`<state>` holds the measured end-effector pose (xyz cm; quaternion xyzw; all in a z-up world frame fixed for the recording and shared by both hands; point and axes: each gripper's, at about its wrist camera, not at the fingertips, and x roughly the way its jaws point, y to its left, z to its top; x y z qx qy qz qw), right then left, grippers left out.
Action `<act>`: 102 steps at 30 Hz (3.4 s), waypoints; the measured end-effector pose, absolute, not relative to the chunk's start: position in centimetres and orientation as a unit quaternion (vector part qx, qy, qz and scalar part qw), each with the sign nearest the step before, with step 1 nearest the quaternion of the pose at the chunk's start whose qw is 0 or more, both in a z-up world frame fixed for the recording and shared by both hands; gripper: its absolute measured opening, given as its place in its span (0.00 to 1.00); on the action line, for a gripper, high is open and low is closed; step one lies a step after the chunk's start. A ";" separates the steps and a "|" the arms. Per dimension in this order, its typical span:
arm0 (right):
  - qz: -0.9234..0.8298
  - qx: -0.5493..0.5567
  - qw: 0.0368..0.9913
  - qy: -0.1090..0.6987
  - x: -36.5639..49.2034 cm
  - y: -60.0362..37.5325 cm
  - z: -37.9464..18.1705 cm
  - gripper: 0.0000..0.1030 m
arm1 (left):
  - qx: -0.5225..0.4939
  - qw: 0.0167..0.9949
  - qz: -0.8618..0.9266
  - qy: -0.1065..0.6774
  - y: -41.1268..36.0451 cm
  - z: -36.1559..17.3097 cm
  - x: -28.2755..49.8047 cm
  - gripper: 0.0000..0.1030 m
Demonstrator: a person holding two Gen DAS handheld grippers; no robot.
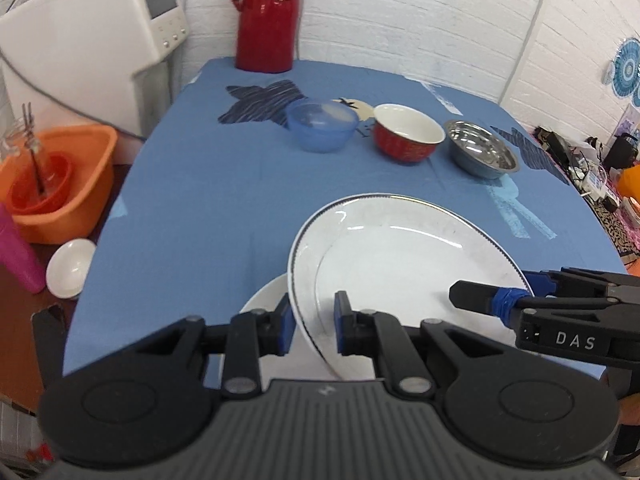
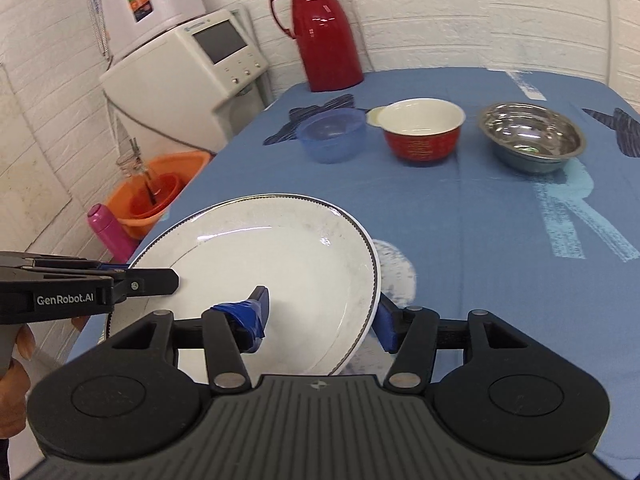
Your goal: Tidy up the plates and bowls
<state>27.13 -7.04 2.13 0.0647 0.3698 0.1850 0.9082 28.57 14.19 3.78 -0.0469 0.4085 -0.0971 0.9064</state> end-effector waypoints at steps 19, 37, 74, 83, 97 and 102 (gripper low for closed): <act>0.199 0.039 0.894 0.399 25.5 -2.6 -0.1 0.41 | -0.071 0.901 -0.088 0.419 18.3 0.0 25.7 0.09; 0.203 0.047 0.897 0.389 24.9 -4.0 1.2 0.40 | -0.039 0.928 -0.098 0.357 17.2 4.2 23.7 0.68; 0.067 0.179 0.911 0.364 19.8 -21.9 0.6 0.42 | -0.007 0.905 -0.176 0.388 0.7 4.3 27.8 0.71; 0.075 0.248 0.880 0.399 24.6 -26.8 -1.9 0.42 | -0.031 0.869 -0.182 0.460 -2.6 1.1 34.0 0.71; 0.035 0.112 0.933 0.339 41.4 -29.0 4.9 0.43 | -0.187 0.853 -0.158 0.460 -8.0 3.2 48.6 0.71; 0.011 0.053 0.917 0.394 48.3 -29.3 2.9 0.43 | -0.214 0.846 -0.134 0.470 -9.2 1.7 51.5 0.71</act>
